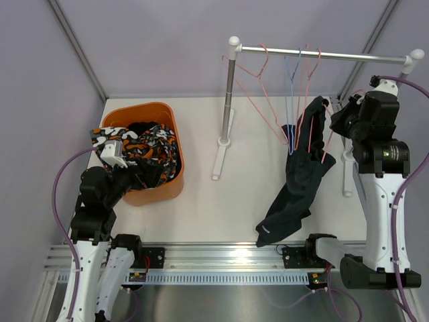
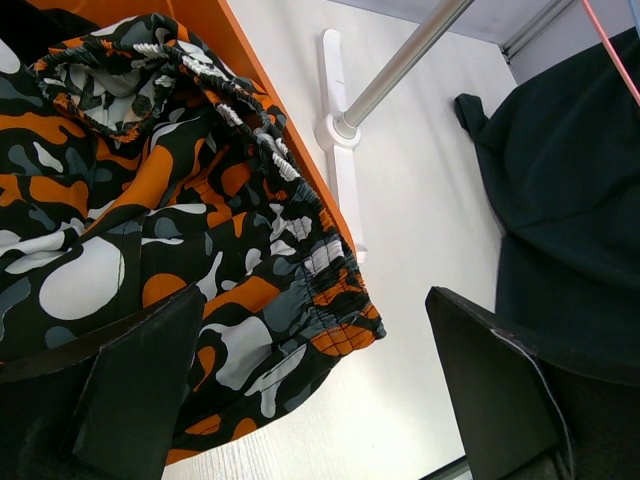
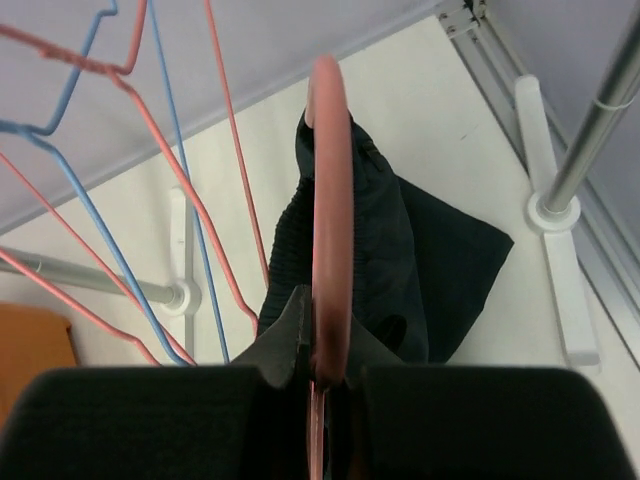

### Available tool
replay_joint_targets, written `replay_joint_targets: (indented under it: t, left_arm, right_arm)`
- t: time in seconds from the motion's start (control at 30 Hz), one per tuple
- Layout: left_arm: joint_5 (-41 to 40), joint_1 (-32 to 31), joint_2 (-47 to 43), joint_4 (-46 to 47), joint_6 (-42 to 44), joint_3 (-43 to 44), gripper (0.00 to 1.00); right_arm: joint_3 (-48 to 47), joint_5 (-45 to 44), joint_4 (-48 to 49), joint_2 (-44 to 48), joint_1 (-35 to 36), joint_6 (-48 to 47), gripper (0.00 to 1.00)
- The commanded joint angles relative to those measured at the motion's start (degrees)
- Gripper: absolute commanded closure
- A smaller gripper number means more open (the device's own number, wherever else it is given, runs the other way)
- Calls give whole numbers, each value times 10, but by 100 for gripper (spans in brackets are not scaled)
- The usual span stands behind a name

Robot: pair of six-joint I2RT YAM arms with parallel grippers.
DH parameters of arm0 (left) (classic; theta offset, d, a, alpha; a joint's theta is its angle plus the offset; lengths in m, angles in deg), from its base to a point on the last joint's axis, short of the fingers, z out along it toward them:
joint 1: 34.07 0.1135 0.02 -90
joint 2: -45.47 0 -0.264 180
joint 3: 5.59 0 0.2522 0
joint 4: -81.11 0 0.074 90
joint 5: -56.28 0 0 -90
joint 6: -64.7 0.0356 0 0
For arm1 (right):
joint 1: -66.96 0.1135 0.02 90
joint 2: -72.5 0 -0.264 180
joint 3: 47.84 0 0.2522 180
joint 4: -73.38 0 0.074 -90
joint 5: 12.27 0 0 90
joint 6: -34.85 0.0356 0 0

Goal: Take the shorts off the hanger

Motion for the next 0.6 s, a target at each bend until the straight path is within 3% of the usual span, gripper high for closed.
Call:
replay_joint_targets:
  t: [0.0, 0.17, 0.57]
  left_arm:
    - [1, -2, 5, 16, 8, -7, 1]
    - [6, -2, 11, 18, 8, -6, 1]
    - [5, -2, 16, 17, 8, -6, 1]
  right_arm:
    - [19, 87, 14, 80, -1, 12, 100]
    - [-7, 151, -14, 163, -1, 19, 100]
    - [-90, 374, -18, 228, -1, 55, 100]
